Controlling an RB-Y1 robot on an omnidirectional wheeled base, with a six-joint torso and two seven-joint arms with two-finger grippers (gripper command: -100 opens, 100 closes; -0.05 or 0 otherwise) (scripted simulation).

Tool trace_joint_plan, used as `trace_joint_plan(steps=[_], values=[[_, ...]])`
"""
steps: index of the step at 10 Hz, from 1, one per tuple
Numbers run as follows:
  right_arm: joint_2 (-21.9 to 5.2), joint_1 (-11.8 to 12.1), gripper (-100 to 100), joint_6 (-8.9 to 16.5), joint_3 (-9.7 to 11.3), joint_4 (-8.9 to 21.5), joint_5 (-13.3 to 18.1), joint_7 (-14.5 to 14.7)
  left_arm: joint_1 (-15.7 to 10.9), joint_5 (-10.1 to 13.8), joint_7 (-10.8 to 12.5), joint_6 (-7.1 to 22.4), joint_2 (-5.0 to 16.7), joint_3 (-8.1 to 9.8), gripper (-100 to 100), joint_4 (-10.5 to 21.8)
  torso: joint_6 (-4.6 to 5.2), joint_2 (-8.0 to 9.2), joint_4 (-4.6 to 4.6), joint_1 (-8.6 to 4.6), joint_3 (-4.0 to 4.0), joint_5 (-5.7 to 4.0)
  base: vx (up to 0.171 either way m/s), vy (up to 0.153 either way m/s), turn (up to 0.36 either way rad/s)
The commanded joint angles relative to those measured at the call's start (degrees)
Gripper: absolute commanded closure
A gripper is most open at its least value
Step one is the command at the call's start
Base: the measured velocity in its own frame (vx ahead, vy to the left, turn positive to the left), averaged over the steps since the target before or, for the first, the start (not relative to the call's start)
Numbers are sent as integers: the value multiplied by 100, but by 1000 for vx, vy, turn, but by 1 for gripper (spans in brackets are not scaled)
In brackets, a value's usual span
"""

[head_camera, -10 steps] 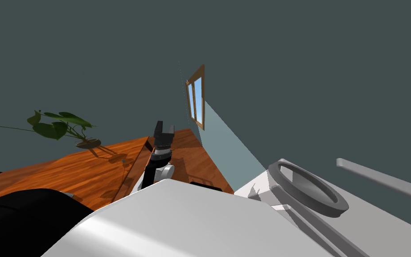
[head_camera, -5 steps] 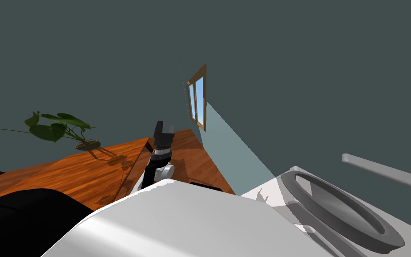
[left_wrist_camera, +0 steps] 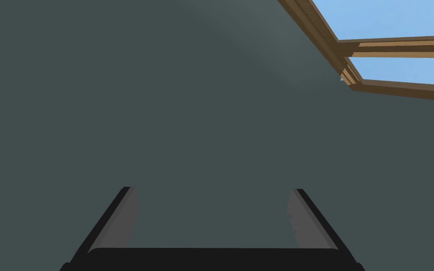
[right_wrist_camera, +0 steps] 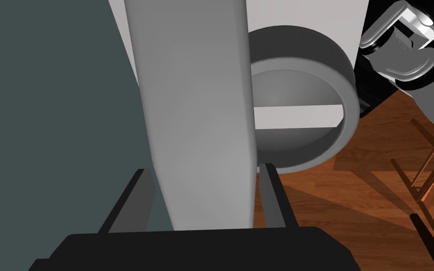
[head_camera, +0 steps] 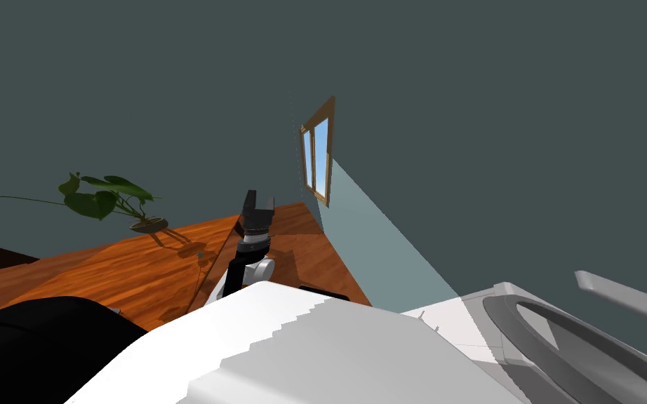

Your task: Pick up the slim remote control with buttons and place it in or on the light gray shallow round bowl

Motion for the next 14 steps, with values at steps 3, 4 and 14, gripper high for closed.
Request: trace_joint_plan(steps=[3, 4, 14], values=[[147, -213, 100, 20, 447, -190, 359, 123, 0, 0, 0, 0, 0, 0, 0, 0, 3, -2, -1, -9, -2, -1, 39, 52, 61], [189, -264, 100, 33, 563, -241, 455, 152, 0, 0, 0, 0, 0, 0, 0, 0, 2, -4, -2, -13, -3, -3, 37, 59, 62], [362, -364, 0, 99, 830, -381, 736, 205, 0, 0, 0, 0, 1, 1, 0, 0, 1, 9, 3, -26, 5, 2, 11, 14, 17]])
